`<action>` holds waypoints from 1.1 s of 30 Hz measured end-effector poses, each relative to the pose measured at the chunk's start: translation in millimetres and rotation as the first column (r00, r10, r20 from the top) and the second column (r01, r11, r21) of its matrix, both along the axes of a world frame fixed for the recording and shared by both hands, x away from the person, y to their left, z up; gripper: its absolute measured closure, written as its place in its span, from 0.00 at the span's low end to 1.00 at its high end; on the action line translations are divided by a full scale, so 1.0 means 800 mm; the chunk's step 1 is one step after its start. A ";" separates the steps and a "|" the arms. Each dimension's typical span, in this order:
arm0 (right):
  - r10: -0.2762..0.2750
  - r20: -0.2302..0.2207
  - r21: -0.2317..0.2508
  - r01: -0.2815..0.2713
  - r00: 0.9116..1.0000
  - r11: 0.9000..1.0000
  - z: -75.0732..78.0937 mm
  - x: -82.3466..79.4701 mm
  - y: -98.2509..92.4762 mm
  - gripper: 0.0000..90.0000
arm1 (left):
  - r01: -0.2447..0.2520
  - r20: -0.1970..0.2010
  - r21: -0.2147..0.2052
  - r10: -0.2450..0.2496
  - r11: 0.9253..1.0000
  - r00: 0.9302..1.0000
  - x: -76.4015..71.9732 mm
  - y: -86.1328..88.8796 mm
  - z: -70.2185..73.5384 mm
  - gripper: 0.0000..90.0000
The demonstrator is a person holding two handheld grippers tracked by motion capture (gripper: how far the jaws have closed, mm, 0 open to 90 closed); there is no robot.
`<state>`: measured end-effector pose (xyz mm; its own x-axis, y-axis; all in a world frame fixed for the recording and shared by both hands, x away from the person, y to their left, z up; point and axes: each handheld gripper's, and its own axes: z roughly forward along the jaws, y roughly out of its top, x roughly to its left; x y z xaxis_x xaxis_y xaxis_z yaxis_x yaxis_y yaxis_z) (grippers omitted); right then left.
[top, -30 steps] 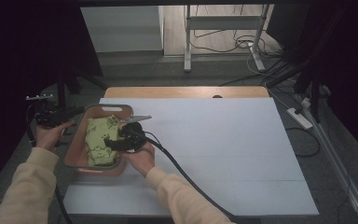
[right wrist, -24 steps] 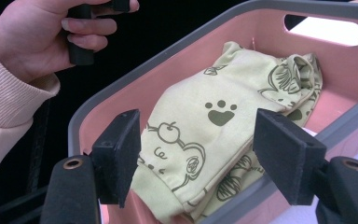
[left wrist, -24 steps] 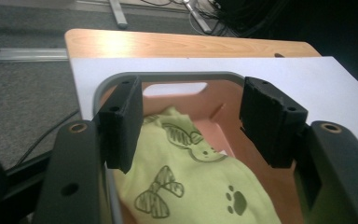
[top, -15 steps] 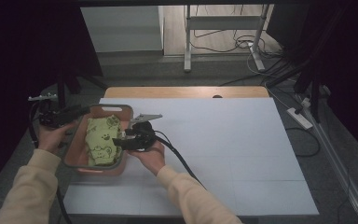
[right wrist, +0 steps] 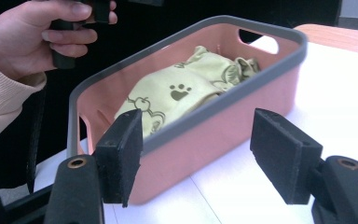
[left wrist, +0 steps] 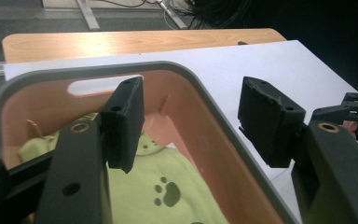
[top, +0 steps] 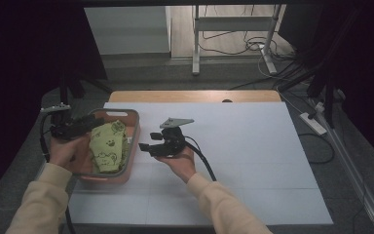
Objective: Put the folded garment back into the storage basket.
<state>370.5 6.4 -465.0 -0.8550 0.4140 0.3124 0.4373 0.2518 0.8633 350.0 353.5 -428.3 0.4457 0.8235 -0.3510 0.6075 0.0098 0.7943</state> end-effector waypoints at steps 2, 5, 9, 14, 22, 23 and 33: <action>-0.003 0.000 0.003 0.003 1.000 1.000 0.000 -0.001 -0.010 0.38 | 0.004 0.006 -0.005 -0.004 1.000 1.000 -0.005 -0.005 0.000 0.46; -0.005 0.005 0.002 0.005 1.000 1.000 0.002 -0.004 -0.024 0.38 | 0.016 0.009 -0.002 -0.016 1.000 1.000 -0.014 -0.016 0.000 0.45; -0.021 0.007 0.008 0.021 1.000 1.000 0.003 -0.005 -0.047 0.38 | 0.037 0.013 0.014 -0.037 0.999 0.999 -0.024 -0.032 -0.003 0.45; -0.051 0.019 0.004 0.051 0.999 0.999 0.002 -0.010 -0.088 0.38 | 0.072 0.013 0.020 -0.072 0.997 0.997 -0.036 -0.059 -0.011 0.45; -0.109 0.027 0.006 0.109 0.994 0.994 0.002 -0.023 -0.161 0.39 | 0.124 0.026 0.016 -0.124 0.992 0.992 -0.057 -0.098 -0.018 0.44; -0.114 0.032 0.003 0.114 0.993 0.993 0.002 -0.026 -0.169 0.39 | 0.129 0.027 0.016 -0.130 0.991 0.991 -0.060 -0.102 -0.019 0.43; -0.154 0.055 -0.012 0.155 0.987 0.988 0.001 -0.053 -0.238 0.39 | 0.181 0.017 0.027 -0.182 0.983 0.983 -0.082 -0.139 -0.036 0.43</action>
